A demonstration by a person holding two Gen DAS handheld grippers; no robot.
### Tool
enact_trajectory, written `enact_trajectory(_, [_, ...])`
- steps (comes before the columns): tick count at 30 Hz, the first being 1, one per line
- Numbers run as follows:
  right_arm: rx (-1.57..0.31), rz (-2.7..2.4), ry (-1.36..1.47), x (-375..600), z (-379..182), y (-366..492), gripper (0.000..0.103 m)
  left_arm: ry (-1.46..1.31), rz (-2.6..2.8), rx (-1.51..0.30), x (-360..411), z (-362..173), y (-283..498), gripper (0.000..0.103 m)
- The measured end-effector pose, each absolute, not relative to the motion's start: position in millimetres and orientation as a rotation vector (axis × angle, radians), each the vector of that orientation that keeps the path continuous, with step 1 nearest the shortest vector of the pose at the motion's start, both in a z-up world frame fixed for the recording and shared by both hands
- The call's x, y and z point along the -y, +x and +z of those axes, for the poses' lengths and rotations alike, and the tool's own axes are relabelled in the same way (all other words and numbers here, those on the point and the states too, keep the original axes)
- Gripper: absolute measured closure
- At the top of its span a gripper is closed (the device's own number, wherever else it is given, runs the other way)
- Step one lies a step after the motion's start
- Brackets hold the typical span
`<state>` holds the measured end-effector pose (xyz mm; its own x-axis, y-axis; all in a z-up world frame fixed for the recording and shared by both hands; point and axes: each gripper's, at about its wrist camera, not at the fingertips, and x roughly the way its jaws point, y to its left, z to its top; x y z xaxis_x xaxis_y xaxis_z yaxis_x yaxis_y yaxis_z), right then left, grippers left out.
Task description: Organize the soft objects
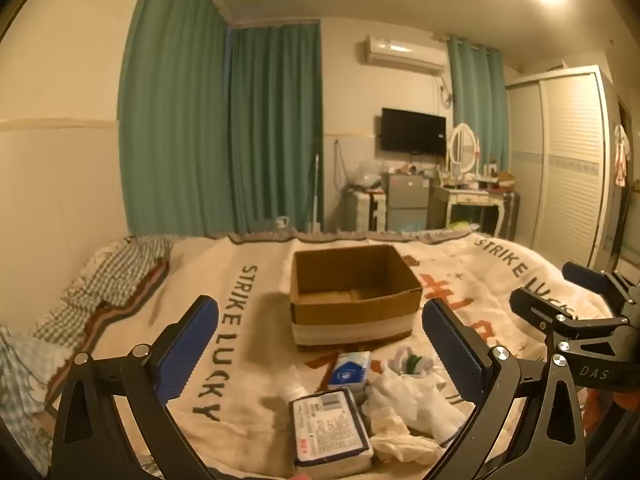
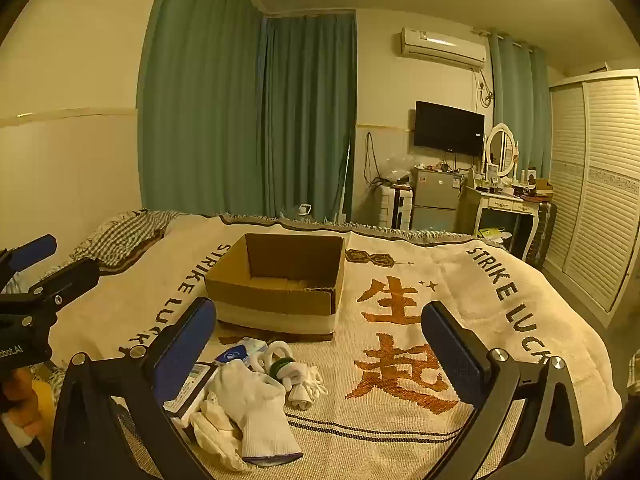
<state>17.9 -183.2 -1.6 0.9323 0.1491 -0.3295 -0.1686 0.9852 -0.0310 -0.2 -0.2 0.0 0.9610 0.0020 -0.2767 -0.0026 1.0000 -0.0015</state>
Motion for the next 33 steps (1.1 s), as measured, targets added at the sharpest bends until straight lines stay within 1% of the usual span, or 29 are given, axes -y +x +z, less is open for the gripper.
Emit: enact_trajectory(33, [-0.341, 0.172, -0.066, 182.1, -2.2, 20.8, 0.000, 0.014, 0.037, -0.294, 4.5, 2.3, -4.5, 0.000])
